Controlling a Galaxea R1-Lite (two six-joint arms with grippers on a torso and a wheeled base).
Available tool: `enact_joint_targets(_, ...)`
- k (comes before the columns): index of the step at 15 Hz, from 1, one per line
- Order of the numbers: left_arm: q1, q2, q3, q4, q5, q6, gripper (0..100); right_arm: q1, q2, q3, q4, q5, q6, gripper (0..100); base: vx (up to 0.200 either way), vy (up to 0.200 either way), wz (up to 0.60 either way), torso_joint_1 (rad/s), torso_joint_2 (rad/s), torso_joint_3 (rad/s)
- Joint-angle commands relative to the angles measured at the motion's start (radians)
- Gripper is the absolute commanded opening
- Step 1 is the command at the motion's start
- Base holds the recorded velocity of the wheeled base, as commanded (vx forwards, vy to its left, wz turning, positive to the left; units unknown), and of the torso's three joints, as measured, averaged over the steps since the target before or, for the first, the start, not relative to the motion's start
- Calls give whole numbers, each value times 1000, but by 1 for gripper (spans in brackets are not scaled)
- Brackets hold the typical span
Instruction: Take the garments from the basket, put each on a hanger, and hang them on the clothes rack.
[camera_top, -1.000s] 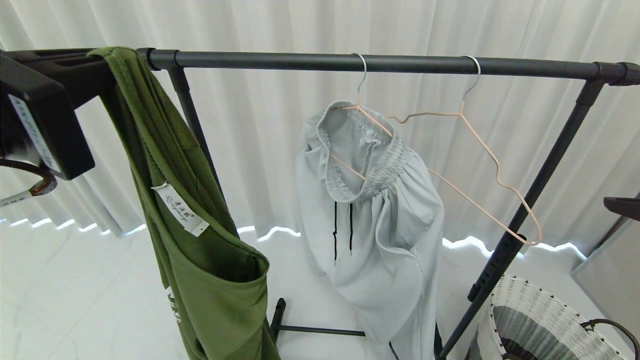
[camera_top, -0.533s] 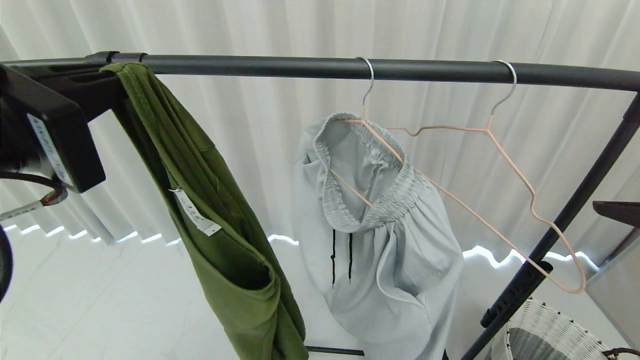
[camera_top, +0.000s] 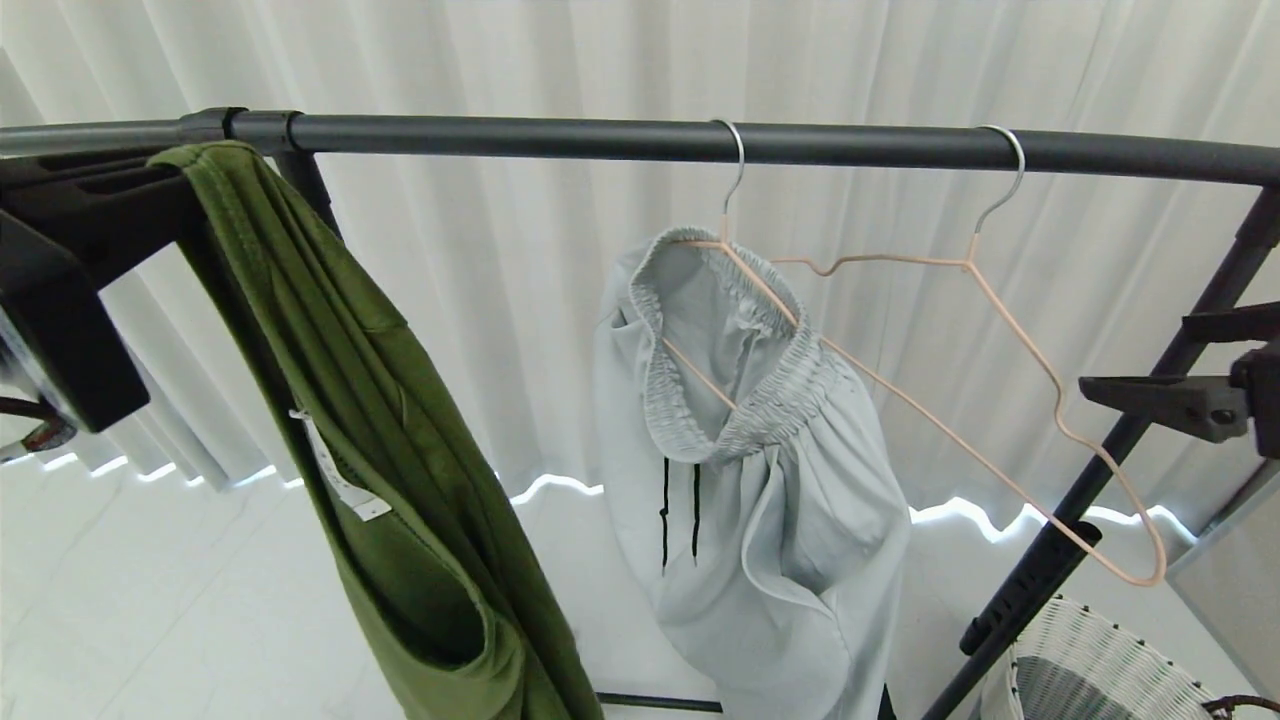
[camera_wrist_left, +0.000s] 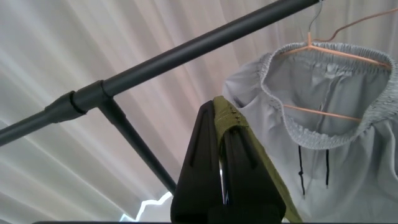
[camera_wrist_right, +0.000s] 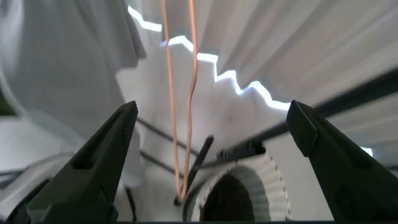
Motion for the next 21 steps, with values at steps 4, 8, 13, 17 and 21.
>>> enact_joint_targets(4, 0, -39, 19, 0, 2, 21, 0, 2, 132, 76, -118, 6, 7, 100, 0, 0, 0, 0, 0, 0)
enact_joint_targets(8, 0, -39, 17, 0, 2, 23, 0, 2, 184, 73, -162, 6, 47, 100, 0, 0, 0, 0, 0, 0)
enact_joint_targets(13, 0, -34, 14, 0, 0, 23, 0, 2, 209, 78, -165, -2, 124, 100, 0, 0, 0, 0, 0, 0)
enact_joint_targets(17, 0, -31, 11, 0, 0, 23, 0, 2, 223, 79, -165, -3, 127, 100, 0, 0, 0, 0, 0, 0)
enact_joint_targets(21, 0, -31, 11, 0, 0, 23, 0, 1, 233, 79, -182, -5, 142, 100, 0, 0, 0, 0, 0, 0)
